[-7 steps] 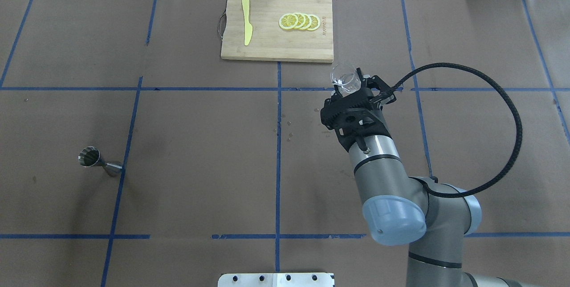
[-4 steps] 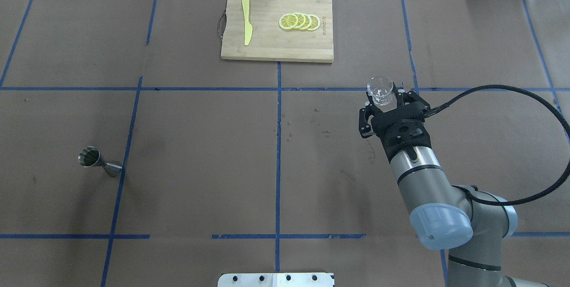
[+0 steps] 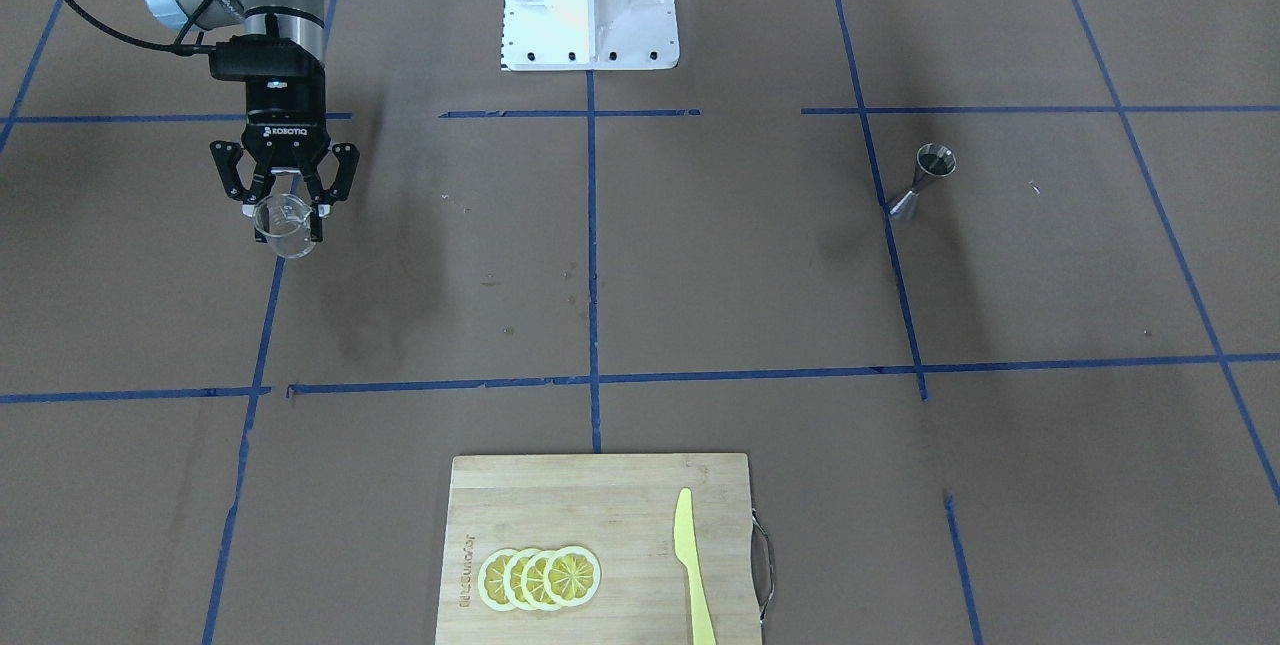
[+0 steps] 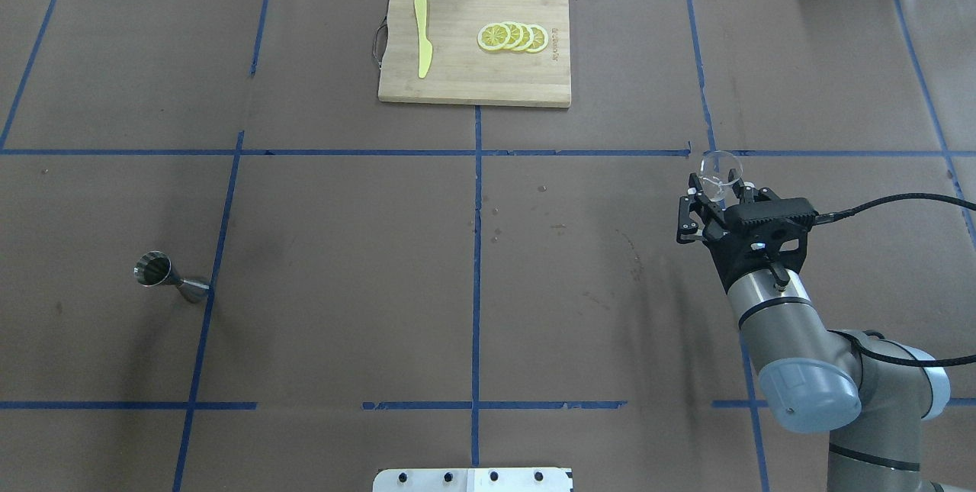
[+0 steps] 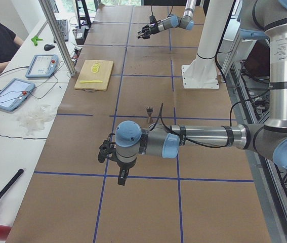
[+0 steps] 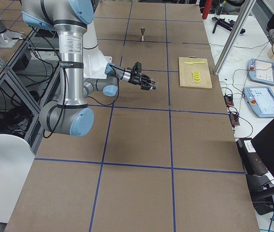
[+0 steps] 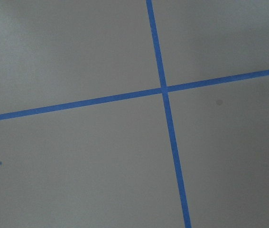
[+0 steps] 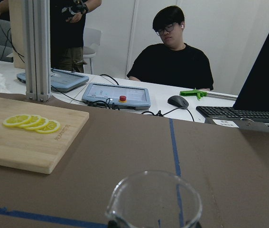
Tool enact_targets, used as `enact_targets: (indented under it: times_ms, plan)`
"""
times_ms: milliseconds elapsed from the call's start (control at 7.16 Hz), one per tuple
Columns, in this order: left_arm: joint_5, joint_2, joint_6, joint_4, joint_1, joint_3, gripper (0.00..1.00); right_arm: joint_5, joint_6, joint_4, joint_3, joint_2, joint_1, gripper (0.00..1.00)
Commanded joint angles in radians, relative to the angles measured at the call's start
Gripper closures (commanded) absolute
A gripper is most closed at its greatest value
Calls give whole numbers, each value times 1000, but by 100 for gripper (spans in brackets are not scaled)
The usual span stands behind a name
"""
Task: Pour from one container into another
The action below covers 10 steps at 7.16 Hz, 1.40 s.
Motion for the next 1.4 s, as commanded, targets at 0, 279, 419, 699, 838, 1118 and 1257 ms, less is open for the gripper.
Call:
enact_targets:
  times_ms: [0, 279, 419, 699, 838, 1118, 1257]
  plan:
    - [0, -1, 0, -1, 0, -1, 0, -3, 158, 0, -60, -18, -3, 100]
    - [0, -1, 0, -1, 1, -1, 0, -10, 220, 2, -79, -43, -21, 100]
    - [0, -1, 0, -1, 1, -1, 0, -33, 246, 2, -95, -46, -40, 100]
    - [0, -1, 0, -1, 1, -1, 0, -81, 341, 2, -153, -54, -89, 99]
    - [0, -3, 0, -2, 1, -1, 0, -85, 352, 2, -155, -55, -100, 98]
    - [0, -6, 0, -2, 1, -1, 0, -115, 385, 2, -183, -63, -118, 90]
    - [0, -6, 0, -2, 3, -1, 0, -116, 415, 2, -207, -66, -124, 84]
